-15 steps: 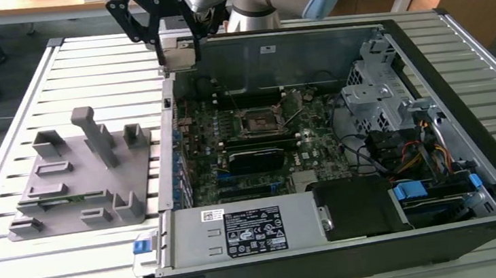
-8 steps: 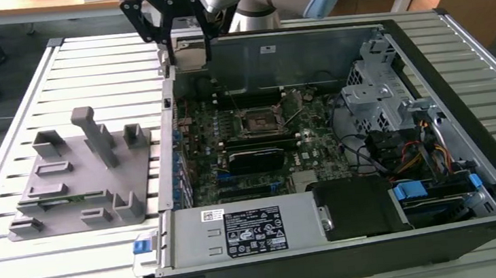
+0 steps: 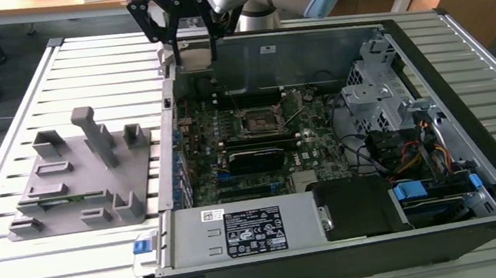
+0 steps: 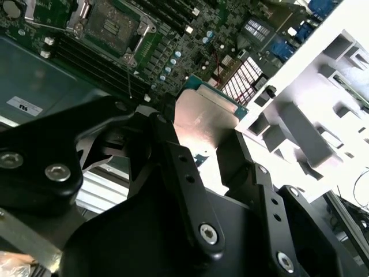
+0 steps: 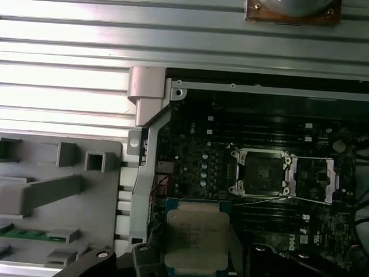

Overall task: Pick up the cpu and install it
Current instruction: 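Pick up the cpu and move it towards the insertion slot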

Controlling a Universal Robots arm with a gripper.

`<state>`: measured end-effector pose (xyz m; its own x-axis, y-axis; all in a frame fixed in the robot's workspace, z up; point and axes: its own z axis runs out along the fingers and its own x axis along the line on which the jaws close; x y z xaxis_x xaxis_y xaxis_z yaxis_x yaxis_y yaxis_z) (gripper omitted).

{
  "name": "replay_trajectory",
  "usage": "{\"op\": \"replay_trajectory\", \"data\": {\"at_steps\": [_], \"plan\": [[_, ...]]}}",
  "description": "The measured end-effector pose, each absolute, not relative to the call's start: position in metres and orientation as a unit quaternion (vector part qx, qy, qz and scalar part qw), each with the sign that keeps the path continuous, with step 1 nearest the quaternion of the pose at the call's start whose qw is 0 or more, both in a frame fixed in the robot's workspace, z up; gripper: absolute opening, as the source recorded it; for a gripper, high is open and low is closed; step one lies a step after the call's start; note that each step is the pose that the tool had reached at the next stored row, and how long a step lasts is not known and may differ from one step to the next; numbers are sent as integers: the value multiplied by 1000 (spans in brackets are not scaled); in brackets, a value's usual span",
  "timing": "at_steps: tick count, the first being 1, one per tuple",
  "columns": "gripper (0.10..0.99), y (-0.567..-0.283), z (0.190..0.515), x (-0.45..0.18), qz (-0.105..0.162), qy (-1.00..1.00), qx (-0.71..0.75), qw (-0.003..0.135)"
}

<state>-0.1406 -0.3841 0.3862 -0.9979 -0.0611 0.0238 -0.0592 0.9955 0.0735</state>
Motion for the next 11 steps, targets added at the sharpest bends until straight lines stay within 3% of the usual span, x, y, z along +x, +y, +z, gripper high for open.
{"op": "replay_trajectory", "data": {"at_steps": [11], "plan": [[533, -384, 385, -125, -36, -999, 30, 13]]}}
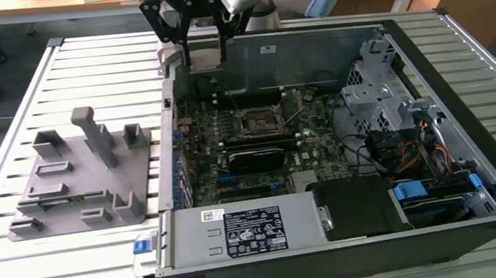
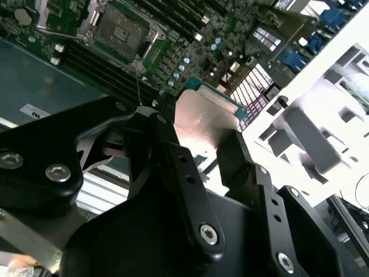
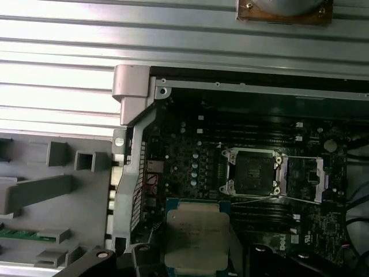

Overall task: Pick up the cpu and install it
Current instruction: 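Pick up the cpu and move it towards the insertion slot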

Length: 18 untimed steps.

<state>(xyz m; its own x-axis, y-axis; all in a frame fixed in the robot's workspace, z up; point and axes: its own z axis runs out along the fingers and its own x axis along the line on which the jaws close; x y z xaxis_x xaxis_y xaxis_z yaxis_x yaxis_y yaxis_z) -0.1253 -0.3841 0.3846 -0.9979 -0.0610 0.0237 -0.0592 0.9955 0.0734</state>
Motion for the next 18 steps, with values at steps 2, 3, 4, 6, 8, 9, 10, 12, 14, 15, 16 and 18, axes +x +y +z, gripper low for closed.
{"op": "replay_trajectory", "data": {"at_steps": [2, 3, 4, 6, 8, 9, 10, 12, 14, 15, 16, 18], "plan": [[533, -384, 384, -118, -36, -999, 30, 13], [533, -383, 384, -116, -36, -999, 30, 13], [533, -383, 384, -114, -36, -999, 30, 13], [533, -382, 384, -111, -36, -999, 30, 13], [533, -380, 384, -108, -36, -999, 30, 13], [533, -380, 384, -106, -36, -999, 30, 13], [533, -379, 384, -105, -36, -999, 30, 13], [533, -379, 384, -101, -36, -999, 30, 13], [533, -378, 383, -98, -36, -999, 30, 13], [533, -378, 383, -96, -36, -999, 30, 13], [533, -377, 383, -94, -36, -999, 30, 13], [533, -377, 383, -91, -36, -999, 30, 13]]}}
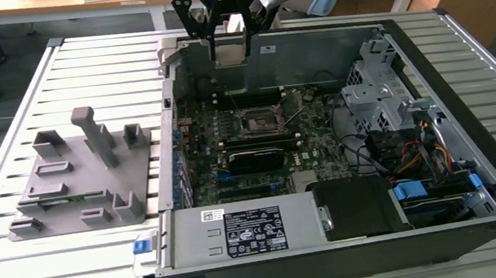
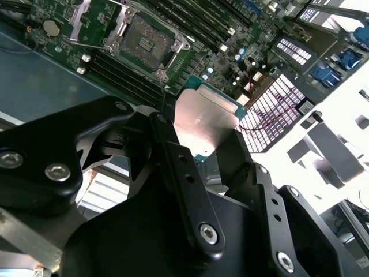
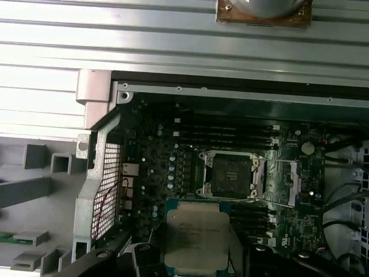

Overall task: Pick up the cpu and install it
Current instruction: 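Pick up the cpu and move it towards the insertion slot, then place the cpu into insertion slot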

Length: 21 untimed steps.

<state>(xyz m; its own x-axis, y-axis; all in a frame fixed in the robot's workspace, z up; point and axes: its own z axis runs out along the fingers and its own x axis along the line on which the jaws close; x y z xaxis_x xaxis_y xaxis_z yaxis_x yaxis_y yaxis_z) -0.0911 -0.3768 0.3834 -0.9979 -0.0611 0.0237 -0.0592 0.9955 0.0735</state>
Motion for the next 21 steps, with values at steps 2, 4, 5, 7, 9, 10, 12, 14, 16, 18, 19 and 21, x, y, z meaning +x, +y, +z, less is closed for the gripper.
{"op": "replay_trajectory", "data": {"at_steps": [2, 4, 5, 7, 9, 10, 12, 14, 16, 18, 19, 21], "plan": [[533, -377, 383, -89, -36, -999, 30, 13], [533, -376, 383, -87, -36, -999, 30, 13], [533, -376, 383, -86, -36, -999, 30, 13], [533, -376, 383, -85, -36, -999, 30, 13], [533, -376, 383, -83, -36, -999, 30, 13], [533, -376, 383, -82, -36, -999, 30, 13], [533, -376, 383, -80, -36, -999, 30, 13], [533, -376, 383, -78, -36, -999, 30, 13], [533, -376, 383, -76, -36, -999, 30, 13], [533, -376, 383, -75, -36, -999, 30, 13], [533, -376, 383, -75, -36, -999, 30, 13], [533, -376, 383, -74, -36, -999, 30, 13]]}}
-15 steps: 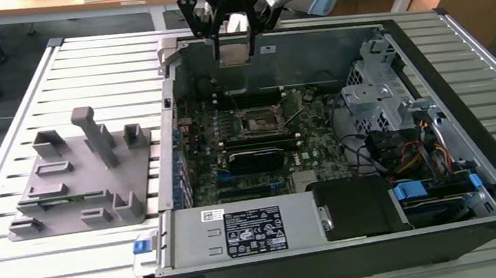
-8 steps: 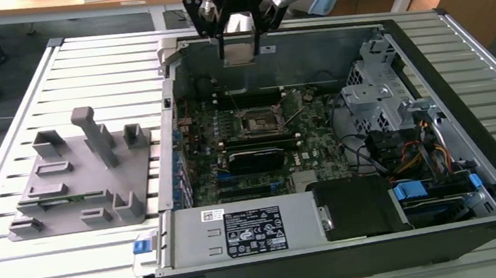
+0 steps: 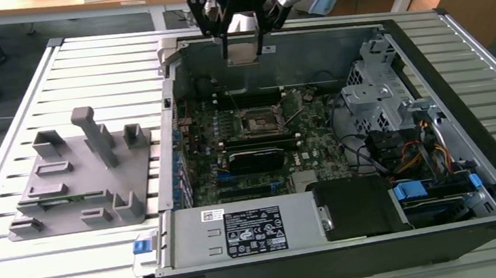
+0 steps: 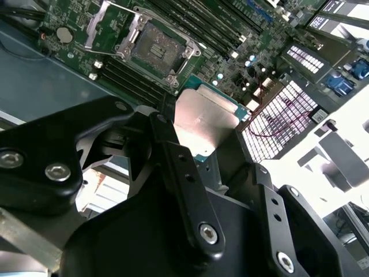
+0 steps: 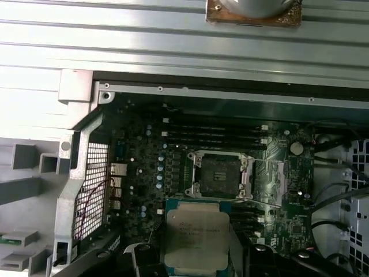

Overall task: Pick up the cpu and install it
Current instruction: 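Place the cpu into insertion slot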

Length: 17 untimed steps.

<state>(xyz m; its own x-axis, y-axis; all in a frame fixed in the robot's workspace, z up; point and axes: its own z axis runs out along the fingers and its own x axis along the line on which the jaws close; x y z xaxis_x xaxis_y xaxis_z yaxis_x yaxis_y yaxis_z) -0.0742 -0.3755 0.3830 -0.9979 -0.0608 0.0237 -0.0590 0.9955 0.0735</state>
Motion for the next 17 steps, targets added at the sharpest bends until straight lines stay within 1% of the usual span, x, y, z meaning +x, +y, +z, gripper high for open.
{"op": "replay_trajectory", "data": {"at_steps": [7, 17], "plan": [[533, -376, 383, -74, -36, -999, 25, 13], [533, -375, 382, -74, -37, -999, -38, 10]]}}
